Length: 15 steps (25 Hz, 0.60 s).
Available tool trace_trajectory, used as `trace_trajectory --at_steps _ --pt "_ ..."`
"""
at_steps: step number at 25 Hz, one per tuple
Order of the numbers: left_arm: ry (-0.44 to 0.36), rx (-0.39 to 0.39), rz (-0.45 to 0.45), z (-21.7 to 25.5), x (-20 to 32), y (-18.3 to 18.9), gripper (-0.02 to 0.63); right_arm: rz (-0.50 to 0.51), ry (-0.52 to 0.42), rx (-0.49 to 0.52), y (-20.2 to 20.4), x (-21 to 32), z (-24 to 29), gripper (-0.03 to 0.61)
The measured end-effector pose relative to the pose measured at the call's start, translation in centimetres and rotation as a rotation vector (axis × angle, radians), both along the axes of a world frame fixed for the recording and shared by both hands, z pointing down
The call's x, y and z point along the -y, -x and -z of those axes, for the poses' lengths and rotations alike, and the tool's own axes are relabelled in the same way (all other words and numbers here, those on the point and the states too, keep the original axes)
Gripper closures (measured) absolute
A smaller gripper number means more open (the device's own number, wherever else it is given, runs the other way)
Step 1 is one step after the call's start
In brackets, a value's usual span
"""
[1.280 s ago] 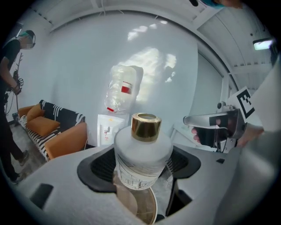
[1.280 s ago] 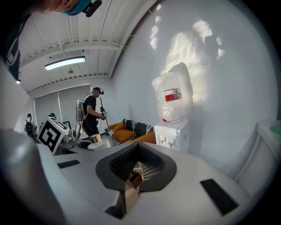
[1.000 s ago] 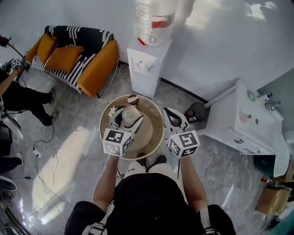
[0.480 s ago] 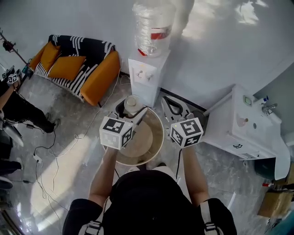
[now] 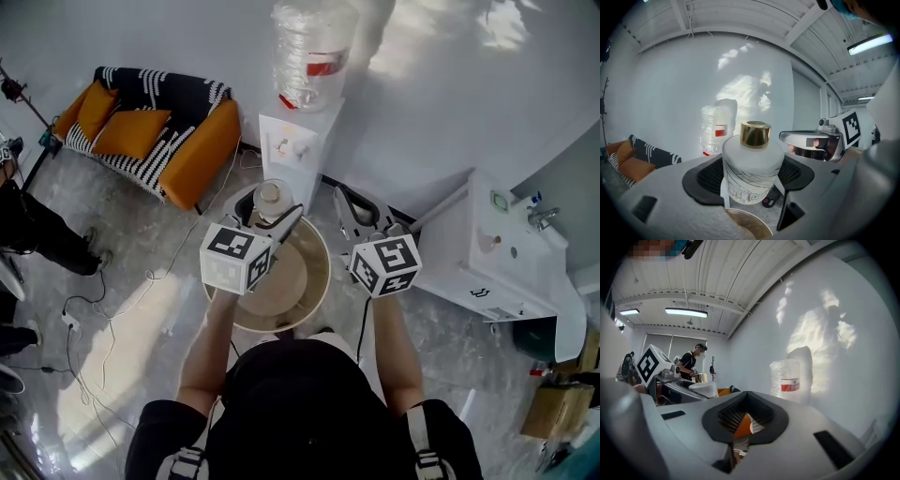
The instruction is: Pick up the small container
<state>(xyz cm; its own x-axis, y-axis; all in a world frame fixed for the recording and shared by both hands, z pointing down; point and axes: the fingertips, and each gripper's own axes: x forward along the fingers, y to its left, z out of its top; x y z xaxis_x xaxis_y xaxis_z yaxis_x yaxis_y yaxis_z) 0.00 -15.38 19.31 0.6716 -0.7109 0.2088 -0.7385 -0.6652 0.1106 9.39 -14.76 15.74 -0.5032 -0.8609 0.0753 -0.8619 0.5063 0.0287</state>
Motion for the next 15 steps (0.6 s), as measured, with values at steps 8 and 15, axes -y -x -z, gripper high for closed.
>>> trace_trajectory --at_steps 8,15 --pt "-0.006 0.006 -0.015 -0.1 -0.8 0.1 0.262 0.012 0.004 -0.010 0.9 -1.0 -0.1 0.575" --pt "-0.010 0.002 -0.015 -0.2 -1.3 0.2 0.262 0.013 0.006 -0.017 1.0 -1.4 -0.3 0.575"
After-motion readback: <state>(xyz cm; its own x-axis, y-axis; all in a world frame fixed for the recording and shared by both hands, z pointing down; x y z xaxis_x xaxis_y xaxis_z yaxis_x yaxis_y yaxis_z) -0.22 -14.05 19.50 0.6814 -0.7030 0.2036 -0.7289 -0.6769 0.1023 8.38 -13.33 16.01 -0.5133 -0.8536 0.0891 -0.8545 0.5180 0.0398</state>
